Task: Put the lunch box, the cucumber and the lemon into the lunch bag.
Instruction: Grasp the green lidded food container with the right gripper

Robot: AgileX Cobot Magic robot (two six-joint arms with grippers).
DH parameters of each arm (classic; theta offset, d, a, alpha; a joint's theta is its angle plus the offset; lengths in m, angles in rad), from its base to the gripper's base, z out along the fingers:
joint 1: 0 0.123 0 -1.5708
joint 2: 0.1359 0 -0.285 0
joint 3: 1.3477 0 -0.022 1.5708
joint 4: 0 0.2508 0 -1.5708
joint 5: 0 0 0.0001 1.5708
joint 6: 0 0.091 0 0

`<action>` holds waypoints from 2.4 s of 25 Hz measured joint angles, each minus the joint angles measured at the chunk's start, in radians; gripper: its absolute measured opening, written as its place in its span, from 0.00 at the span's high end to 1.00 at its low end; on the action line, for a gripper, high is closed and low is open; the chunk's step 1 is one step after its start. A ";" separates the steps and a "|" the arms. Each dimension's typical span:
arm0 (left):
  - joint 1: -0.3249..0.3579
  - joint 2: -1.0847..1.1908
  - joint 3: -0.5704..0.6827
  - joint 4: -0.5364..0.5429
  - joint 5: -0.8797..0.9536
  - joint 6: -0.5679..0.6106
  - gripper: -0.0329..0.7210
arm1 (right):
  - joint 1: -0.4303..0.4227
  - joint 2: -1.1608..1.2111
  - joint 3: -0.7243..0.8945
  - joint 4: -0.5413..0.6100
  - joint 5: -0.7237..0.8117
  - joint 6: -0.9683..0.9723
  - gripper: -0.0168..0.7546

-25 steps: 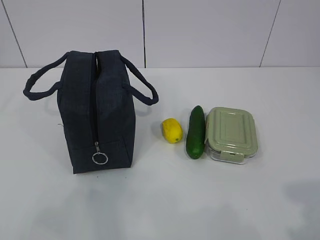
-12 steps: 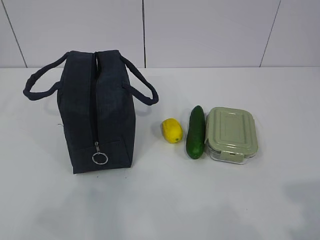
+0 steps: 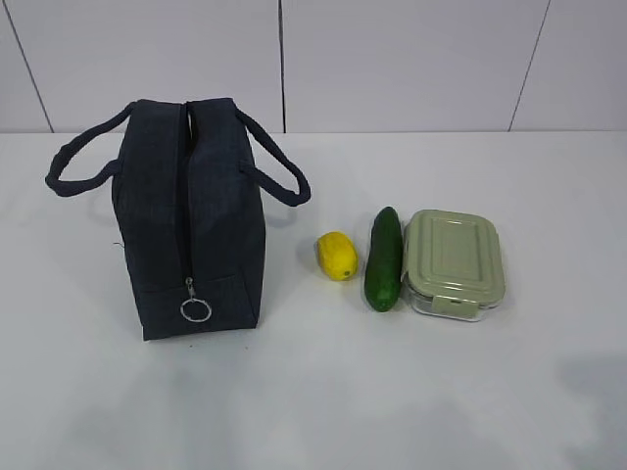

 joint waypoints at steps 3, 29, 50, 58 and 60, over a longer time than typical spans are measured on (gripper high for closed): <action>0.000 0.000 0.000 0.000 0.000 0.000 0.66 | 0.000 0.000 0.000 0.016 0.000 0.000 0.57; 0.000 0.000 0.000 0.000 0.000 0.000 0.66 | 0.000 0.656 -0.071 0.210 -0.145 0.031 0.59; 0.000 0.000 0.000 0.000 0.000 0.000 0.66 | -0.043 1.378 -0.380 0.822 -0.124 -0.507 0.59; 0.000 0.000 0.000 0.000 0.000 0.000 0.66 | -0.260 1.515 -0.382 1.089 0.033 -0.754 0.59; 0.000 0.000 0.000 0.000 0.000 0.000 0.66 | -0.297 1.542 -0.383 1.102 0.033 -0.778 0.59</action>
